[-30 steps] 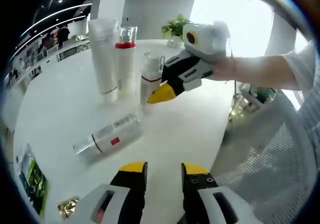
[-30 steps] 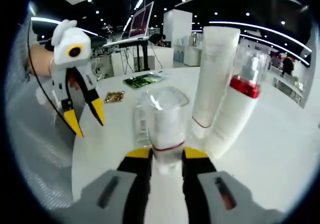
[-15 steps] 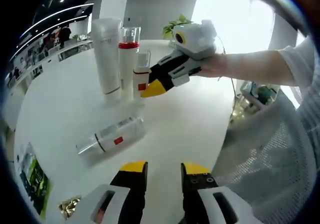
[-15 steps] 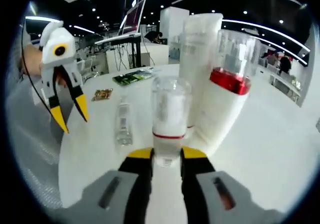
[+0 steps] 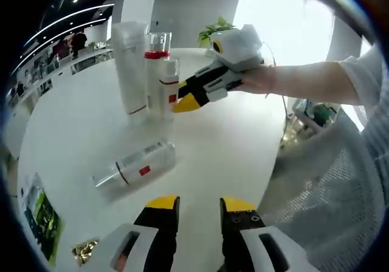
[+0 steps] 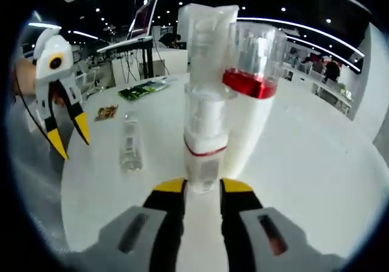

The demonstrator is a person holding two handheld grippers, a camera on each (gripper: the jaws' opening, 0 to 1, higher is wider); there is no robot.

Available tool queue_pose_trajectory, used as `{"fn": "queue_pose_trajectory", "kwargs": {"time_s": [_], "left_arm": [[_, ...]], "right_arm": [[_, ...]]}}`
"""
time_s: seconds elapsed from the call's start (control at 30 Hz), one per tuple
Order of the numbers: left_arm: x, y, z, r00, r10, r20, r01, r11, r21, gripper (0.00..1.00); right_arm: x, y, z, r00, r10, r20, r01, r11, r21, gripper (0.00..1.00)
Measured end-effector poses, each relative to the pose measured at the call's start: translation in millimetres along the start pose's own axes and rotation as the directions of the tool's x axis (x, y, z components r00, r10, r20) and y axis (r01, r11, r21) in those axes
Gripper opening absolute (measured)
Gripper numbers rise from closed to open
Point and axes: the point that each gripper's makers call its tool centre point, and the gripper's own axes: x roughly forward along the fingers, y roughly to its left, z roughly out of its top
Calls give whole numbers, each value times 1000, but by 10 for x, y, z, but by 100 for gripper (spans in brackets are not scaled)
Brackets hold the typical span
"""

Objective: Arrange the skincare products in the storage area until every visible bottle or jar stands upright without overlapping.

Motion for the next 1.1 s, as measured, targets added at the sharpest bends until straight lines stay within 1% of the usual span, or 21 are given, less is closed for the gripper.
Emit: {"fn": "queue_pose_trajectory", "kwargs": {"time_s": [0.27,0.37,0.5,0.6,0.97,1.1], "left_arm": [[-8,20,-8,1000,7,-2,-7,1000,-5,28],[-9,29,-15,1000,10,-4,-11,1000,-6,28],[-9,30,-24,1000,11,-8,-11,1000,-6,27],[-10,33,-28,1000,11,-9,-11,1000,-8,27],[-5,31,-56,1000,10,-21,-10,1000,2,27],[-6,48,-59,1000,16,-23,-16,1000,5,27]], "right_arm": [[-12,20,-38,1000,-6,-15,6,1000,-1,21],[-6,13,-57,999,-15,-30,14,1000,-27,19],[4,7,-24,1000,-16,-21,15,1000,-27,18],[10,8,-38,999,-19,-31,18,999,-32,18],[38,26,-9,1000,-2,-27,0,999,-42,18],[-6,89,3,1000,9,-26,-10,1000,-28,20]]}}
